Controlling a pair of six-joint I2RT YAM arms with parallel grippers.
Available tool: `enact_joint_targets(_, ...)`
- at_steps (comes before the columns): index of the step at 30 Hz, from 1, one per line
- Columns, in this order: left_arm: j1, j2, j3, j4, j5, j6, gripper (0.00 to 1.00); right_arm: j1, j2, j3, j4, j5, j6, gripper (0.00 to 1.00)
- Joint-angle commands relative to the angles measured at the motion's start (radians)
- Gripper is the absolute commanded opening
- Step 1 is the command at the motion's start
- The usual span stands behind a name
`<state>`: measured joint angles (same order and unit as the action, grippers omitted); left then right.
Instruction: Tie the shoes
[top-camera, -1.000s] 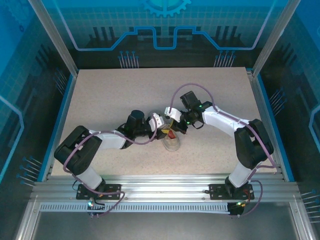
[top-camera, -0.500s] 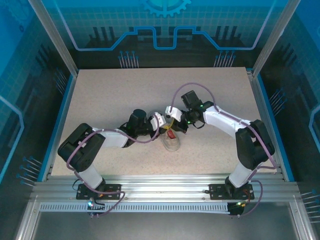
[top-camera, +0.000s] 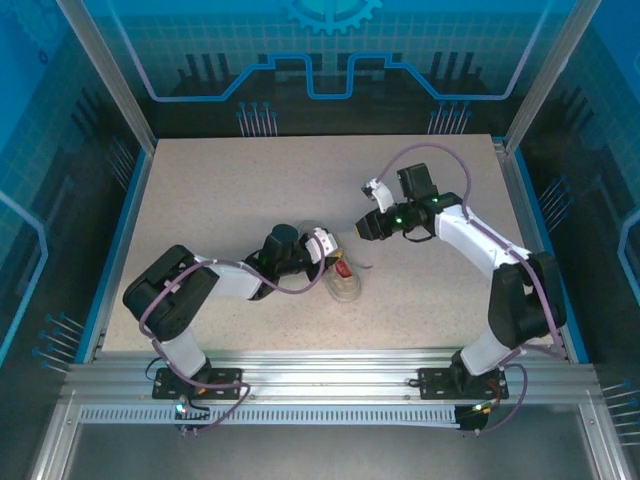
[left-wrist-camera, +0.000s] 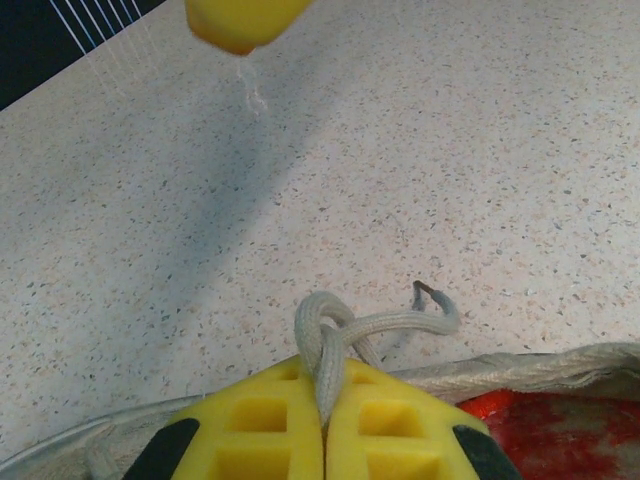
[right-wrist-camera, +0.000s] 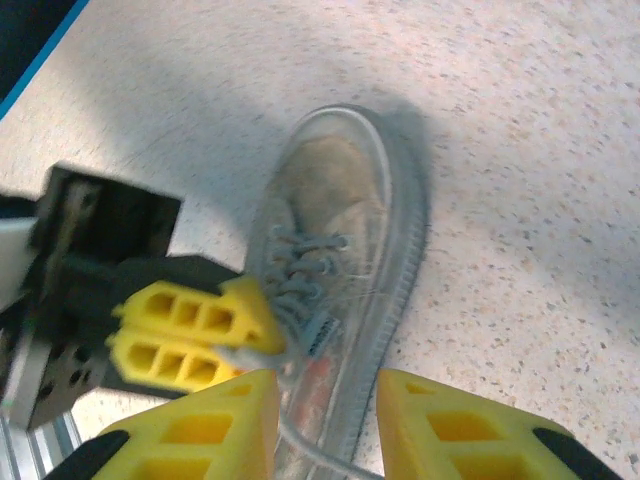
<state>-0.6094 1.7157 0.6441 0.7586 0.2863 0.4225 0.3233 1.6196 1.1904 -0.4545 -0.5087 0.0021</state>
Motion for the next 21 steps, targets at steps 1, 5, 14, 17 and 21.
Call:
enact_joint_targets(1, -0.011, 0.009, -0.025, 0.087, -0.021, 0.025, 0.0, -0.001, 0.108, 0.078, -0.058, 0.01, 0.207, 0.28)
enact_joint_targets(5, -0.012, 0.007, -0.035, 0.099, -0.02, 0.025, 0.0, 0.022, 0.185, 0.109, -0.058, -0.05, 0.248, 0.28)
enact_joint_targets(14, -0.013, -0.027, -0.04, 0.024, -0.038, 0.021, 0.0, 0.041, 0.226, 0.037, 0.029, -0.271, 0.243, 0.24)
enact_joint_targets(17, -0.012, -0.033, -0.04, 0.01, -0.056, 0.022, 0.0, 0.042, 0.228, 0.022, 0.022, -0.285, 0.235, 0.19)
enact_joint_targets(21, -0.012, -0.03, -0.035, 0.004, -0.073, 0.013, 0.0, 0.041, 0.224, 0.005, 0.011, -0.292, 0.227, 0.2)
